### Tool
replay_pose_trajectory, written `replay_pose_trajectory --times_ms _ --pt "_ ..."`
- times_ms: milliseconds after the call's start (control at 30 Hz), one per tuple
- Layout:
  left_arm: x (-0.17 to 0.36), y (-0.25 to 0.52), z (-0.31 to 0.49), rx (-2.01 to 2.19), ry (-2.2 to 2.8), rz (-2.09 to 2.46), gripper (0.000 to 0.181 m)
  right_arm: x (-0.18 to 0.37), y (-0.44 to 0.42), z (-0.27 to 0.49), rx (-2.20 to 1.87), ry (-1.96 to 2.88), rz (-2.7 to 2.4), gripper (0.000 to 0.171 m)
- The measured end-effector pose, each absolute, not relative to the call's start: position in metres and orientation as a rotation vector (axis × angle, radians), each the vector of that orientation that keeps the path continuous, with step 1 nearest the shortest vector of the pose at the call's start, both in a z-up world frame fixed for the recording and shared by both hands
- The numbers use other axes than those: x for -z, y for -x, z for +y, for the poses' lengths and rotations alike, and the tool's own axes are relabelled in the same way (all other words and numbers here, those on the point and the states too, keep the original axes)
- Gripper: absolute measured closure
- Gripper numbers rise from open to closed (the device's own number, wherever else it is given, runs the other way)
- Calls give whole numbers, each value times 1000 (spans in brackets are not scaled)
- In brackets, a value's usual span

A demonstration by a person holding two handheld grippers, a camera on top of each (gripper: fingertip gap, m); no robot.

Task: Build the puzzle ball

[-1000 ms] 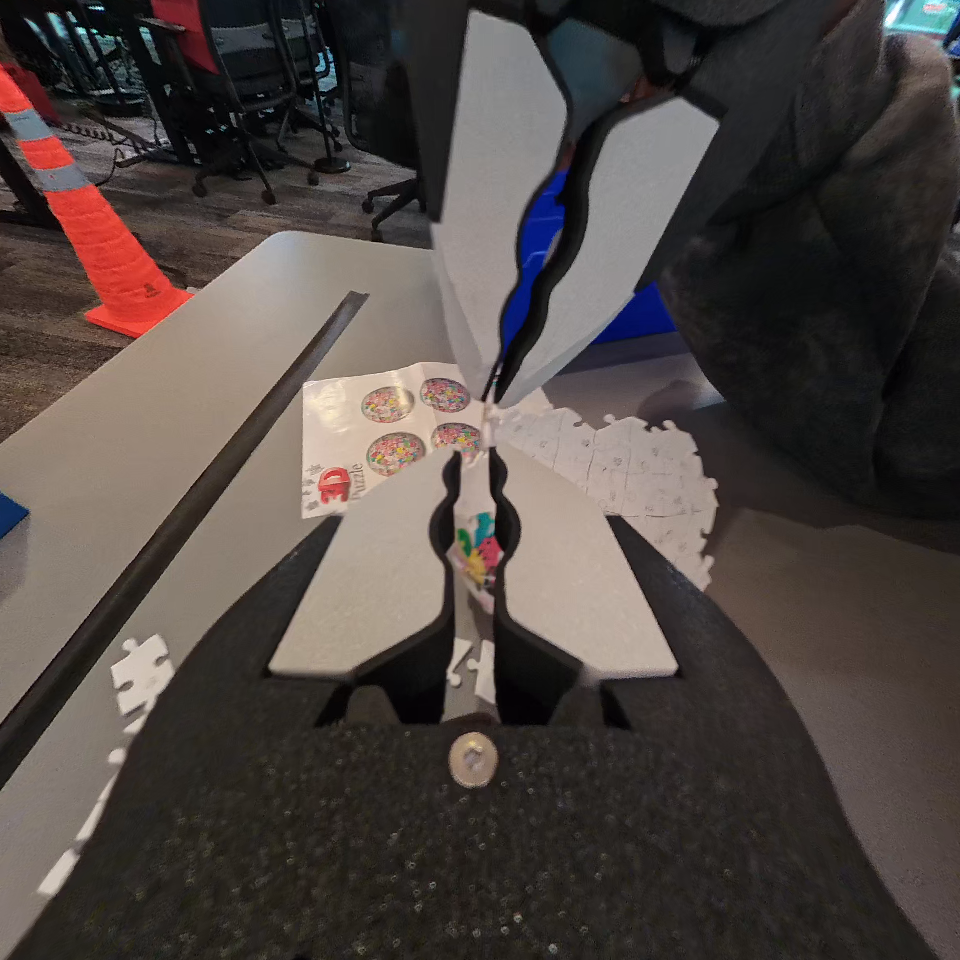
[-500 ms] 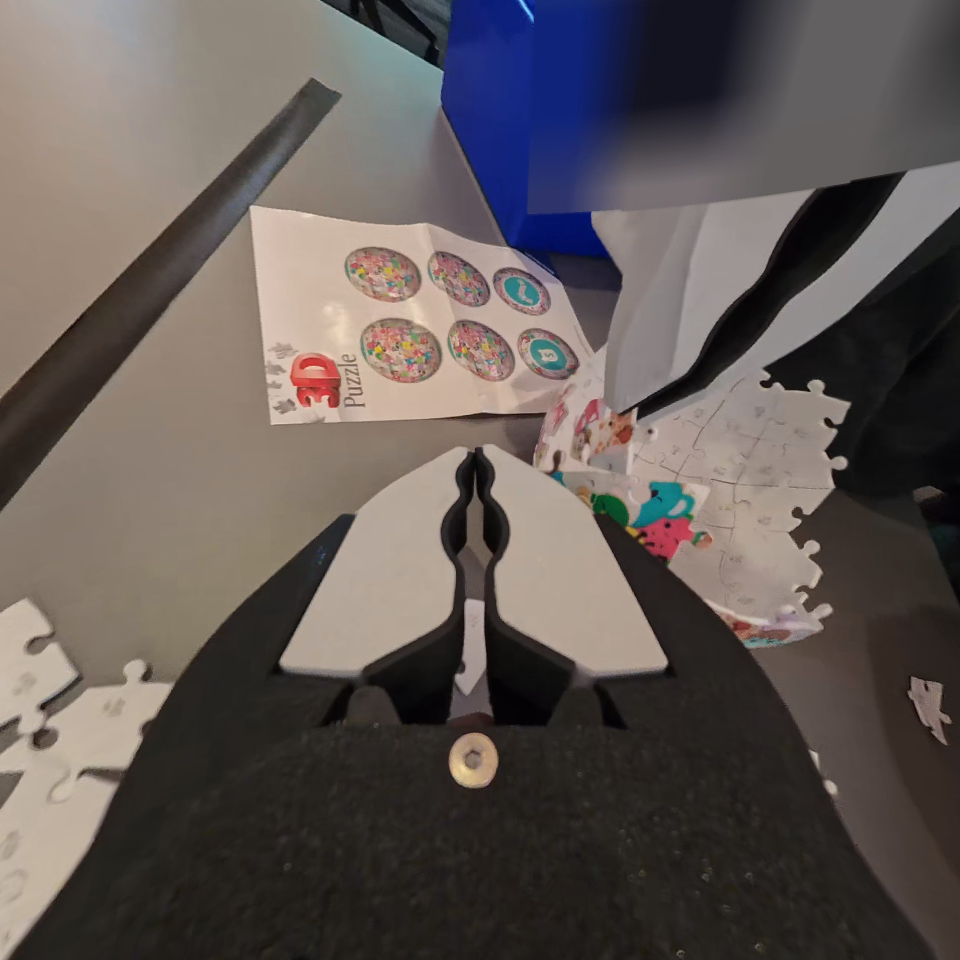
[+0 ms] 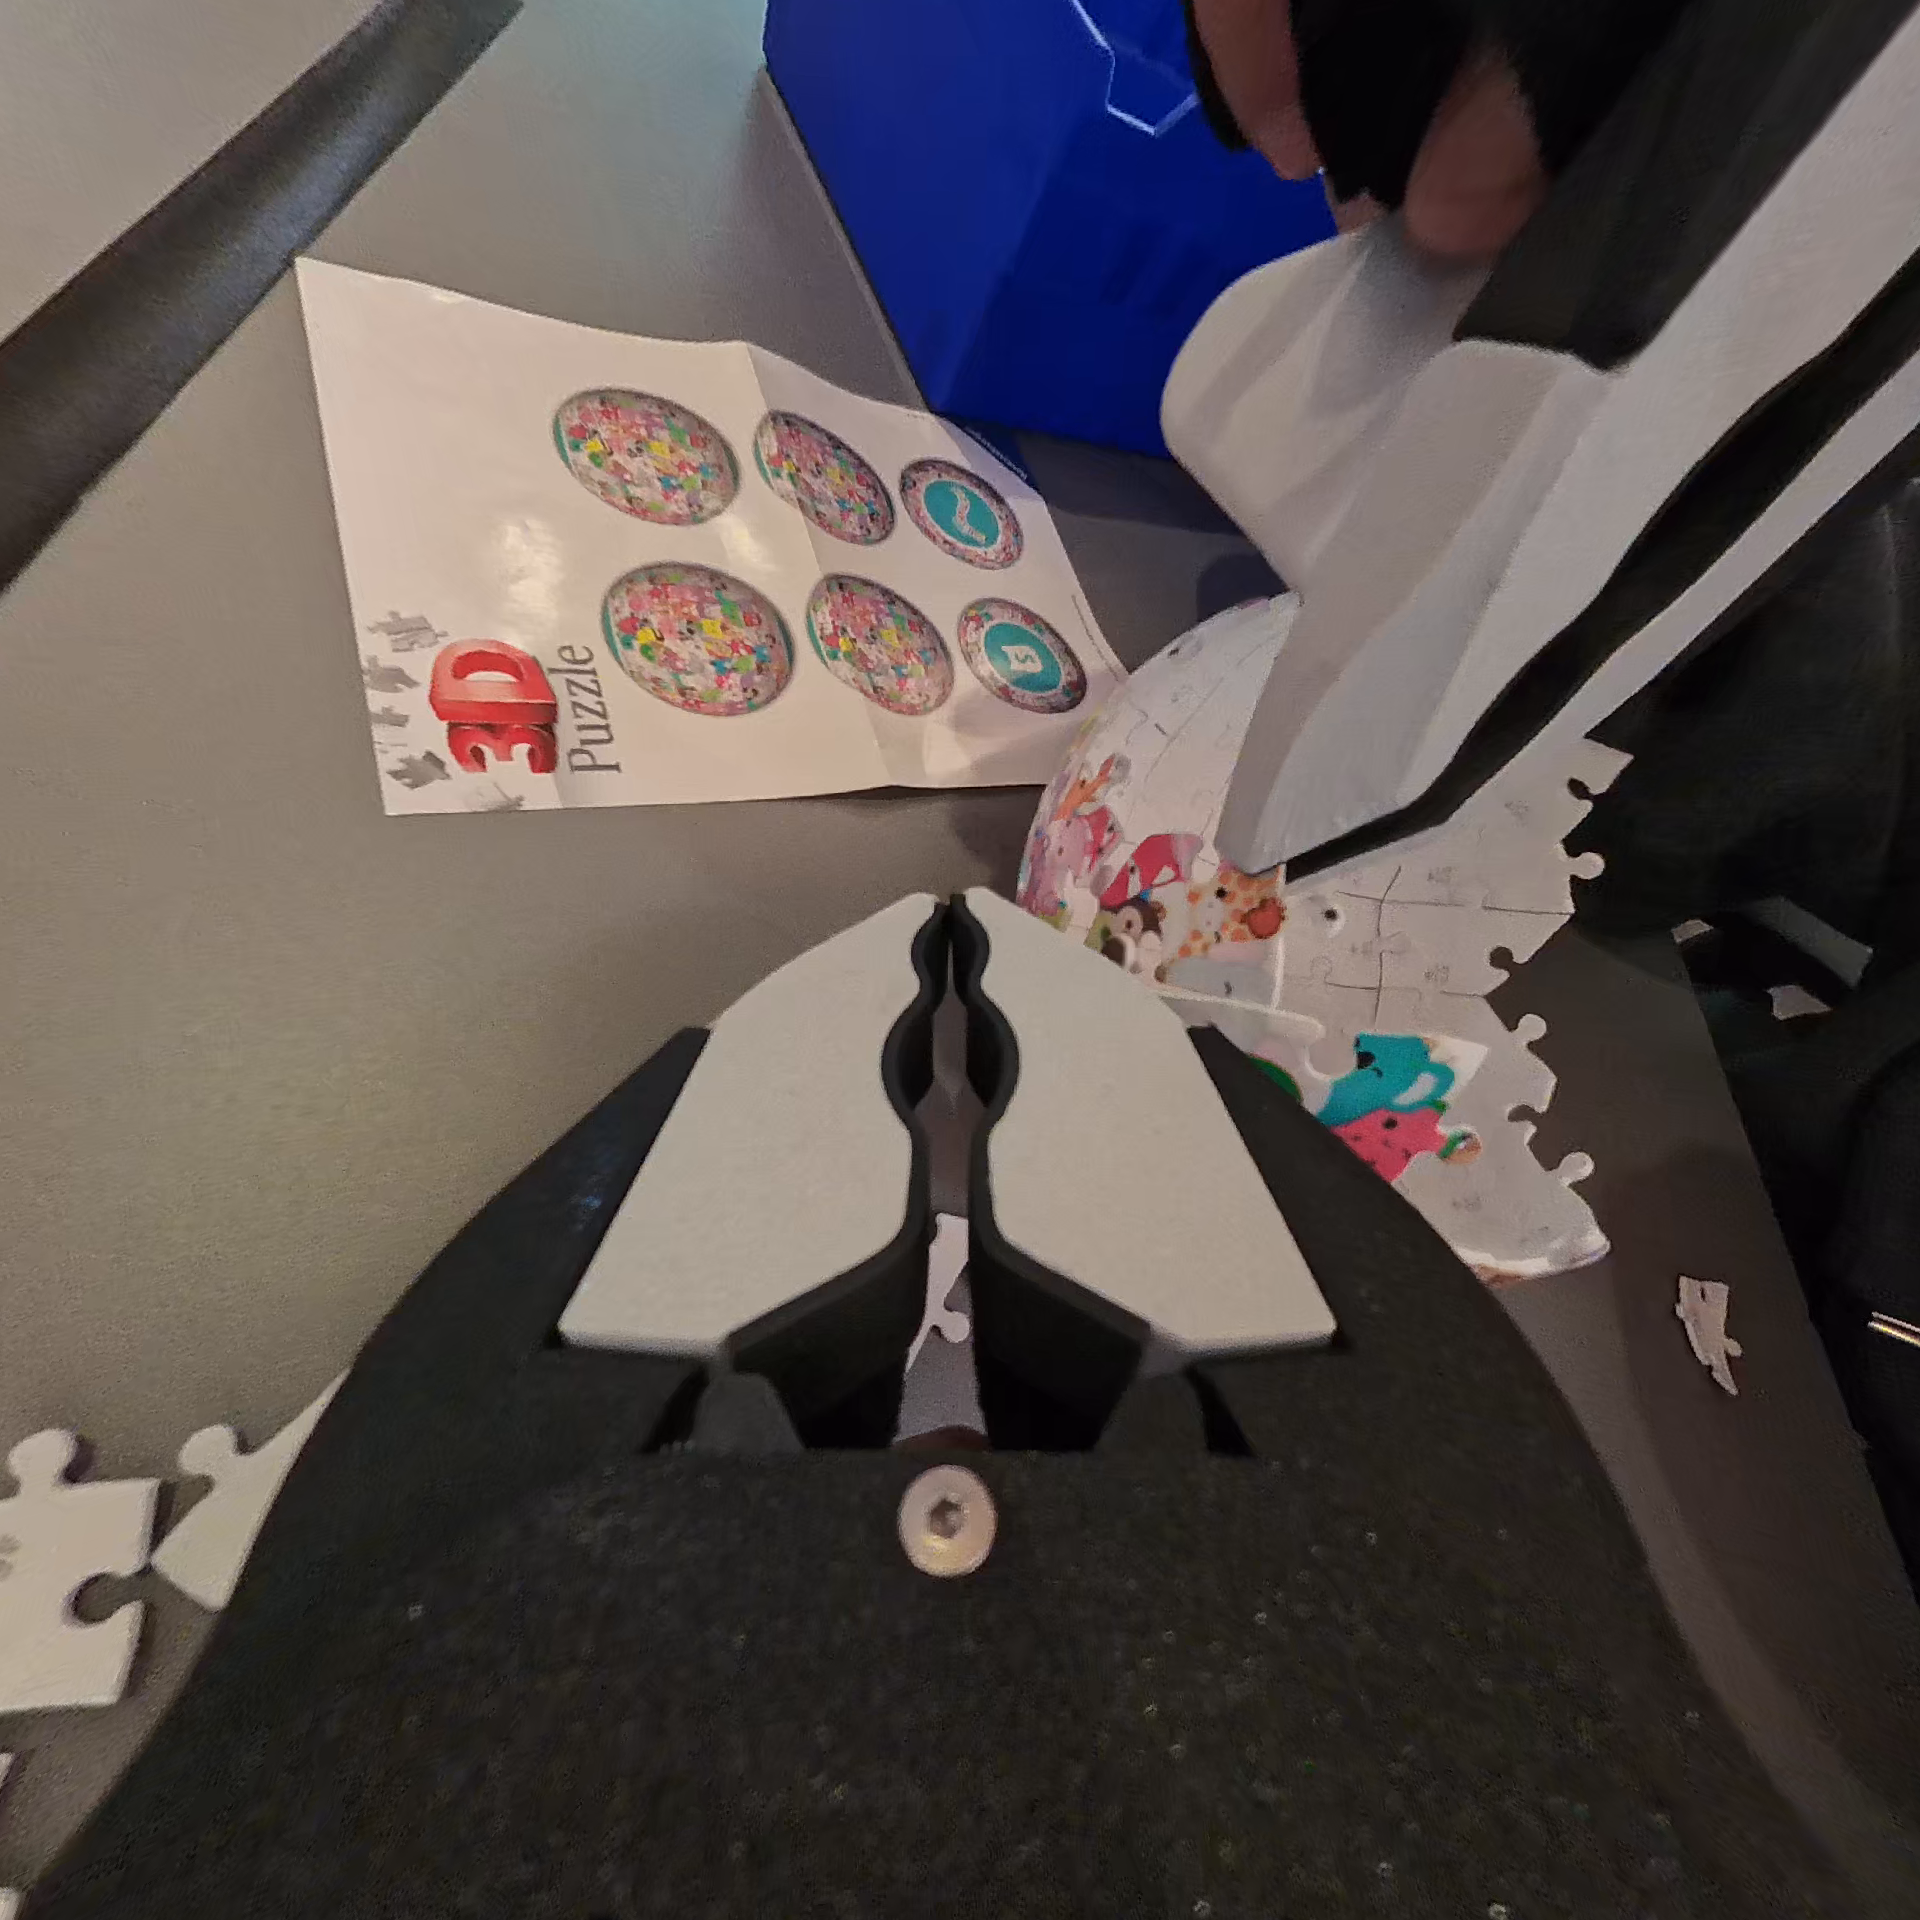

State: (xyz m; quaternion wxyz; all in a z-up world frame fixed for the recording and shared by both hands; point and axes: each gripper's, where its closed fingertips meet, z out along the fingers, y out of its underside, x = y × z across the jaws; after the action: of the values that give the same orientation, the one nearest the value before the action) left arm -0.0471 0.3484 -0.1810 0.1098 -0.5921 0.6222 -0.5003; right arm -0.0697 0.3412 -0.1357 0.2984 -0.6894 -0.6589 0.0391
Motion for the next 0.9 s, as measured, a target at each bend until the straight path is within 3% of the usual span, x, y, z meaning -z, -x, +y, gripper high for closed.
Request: replay_pose_trajectory --times_ms 233,533,900 --pt "182 53 353 1424 1774 1827 181 137 70 344 -63 1751 -1750 169" --pt "134 84 373 1249 1798 1694 172 132 72 343 -54 1708 -1746 169" --pt "171 74 365 1264 1924 1749 181 137 74 345 -37 1698 -1762 169"
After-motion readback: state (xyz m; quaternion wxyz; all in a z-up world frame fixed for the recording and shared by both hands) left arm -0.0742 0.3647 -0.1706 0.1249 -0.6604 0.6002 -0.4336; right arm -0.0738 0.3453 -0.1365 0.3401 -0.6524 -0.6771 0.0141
